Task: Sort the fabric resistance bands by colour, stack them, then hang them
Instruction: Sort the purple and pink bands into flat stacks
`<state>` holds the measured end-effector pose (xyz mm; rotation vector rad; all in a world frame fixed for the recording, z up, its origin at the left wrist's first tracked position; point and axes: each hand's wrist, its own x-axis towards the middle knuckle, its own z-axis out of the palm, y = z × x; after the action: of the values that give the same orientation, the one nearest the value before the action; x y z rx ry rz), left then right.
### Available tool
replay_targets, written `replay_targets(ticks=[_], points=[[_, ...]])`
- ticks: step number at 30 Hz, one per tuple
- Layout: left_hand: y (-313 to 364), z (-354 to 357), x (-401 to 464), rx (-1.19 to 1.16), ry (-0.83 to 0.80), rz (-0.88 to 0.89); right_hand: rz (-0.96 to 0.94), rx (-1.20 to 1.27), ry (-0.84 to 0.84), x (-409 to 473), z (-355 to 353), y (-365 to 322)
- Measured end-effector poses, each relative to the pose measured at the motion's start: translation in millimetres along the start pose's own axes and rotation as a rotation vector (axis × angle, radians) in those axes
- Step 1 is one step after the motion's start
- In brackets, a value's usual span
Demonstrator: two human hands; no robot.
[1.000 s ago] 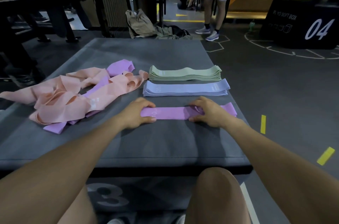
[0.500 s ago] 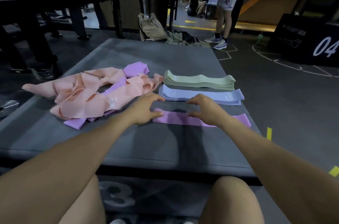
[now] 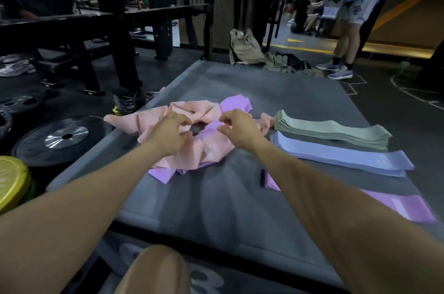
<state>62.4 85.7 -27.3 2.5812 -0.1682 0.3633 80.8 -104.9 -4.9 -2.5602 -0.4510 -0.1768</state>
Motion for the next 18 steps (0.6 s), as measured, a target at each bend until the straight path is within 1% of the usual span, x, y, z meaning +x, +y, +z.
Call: replay_targets(ticks=[4,8,10,13,16,18], points=[[-21.0,2.8,1.2,0.045,-0.060,-0.028,0.027,-0.003,-0.022,24.6,26.7,-11.3],[-28.7,5.6,-0.5,0.062,-0.090,0.003,0.047,-0.185,-0.186,28.5,39.9,-10.5],[-32.6,7.9,-0.7,0.067,-0.090,0.006,0.031,-0.171,-0.223,26.9,45.9,-4.9],[-33.6,6.3,-3.4,0.039,-0.093,0.013,0.076,-0.042,-0.150,26.0,44.4,-1.4],[-30.4,-2.8,-4.4,0.019,-0.106,0.007,0.118,0.105,-0.014,29.4,27.4,-13.3],[-27.3,-12.8,-5.5,-0.008,-0.081,-0.007,0.121,0.206,0.073,33.5,11.6,-28.6]])
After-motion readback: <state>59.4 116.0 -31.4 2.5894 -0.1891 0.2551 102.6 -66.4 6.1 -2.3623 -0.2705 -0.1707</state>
